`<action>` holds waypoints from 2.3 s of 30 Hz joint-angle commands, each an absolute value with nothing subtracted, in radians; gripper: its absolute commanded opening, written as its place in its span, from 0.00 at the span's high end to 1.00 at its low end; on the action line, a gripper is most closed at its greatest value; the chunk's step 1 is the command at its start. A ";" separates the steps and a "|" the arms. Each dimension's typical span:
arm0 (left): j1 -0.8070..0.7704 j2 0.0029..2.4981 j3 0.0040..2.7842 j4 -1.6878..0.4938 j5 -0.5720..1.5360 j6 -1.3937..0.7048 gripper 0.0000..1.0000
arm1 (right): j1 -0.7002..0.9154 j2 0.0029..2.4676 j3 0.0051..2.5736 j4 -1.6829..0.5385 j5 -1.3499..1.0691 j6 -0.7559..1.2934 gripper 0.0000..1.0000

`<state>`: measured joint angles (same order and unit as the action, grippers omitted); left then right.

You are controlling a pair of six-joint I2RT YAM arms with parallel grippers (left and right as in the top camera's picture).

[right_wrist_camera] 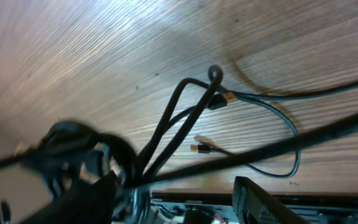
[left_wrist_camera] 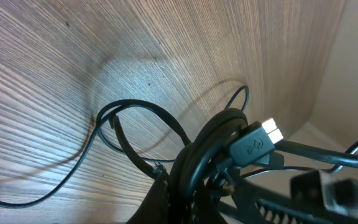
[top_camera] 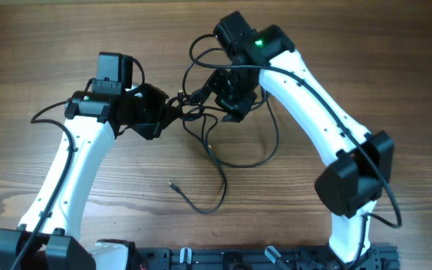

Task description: Untangle cables

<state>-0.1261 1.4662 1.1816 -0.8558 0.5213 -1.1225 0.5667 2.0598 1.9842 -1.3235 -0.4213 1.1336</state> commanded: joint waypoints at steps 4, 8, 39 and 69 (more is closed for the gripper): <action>-0.127 1.463 1.182 -0.853 0.530 -1.107 0.96 | 0.576 2.089 1.981 -1.318 -0.382 1.323 0.35; -0.127 1.463 1.182 -0.853 0.530 -1.107 0.96 | 0.576 2.089 1.981 -1.320 -0.353 1.334 0.36; -0.127 1.463 1.182 -0.860 0.577 -0.881 0.96 | 0.497 2.050 1.954 -1.150 -0.245 0.339 0.74; 0.065 1.463 1.182 -0.949 1.003 -0.539 0.96 | 0.569 1.925 1.829 -1.266 -0.652 -0.629 0.64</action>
<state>0.0620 1.4662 1.1816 -0.9482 0.9417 -0.5579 0.5476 1.9186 1.8565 -1.2774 -0.6220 -0.6079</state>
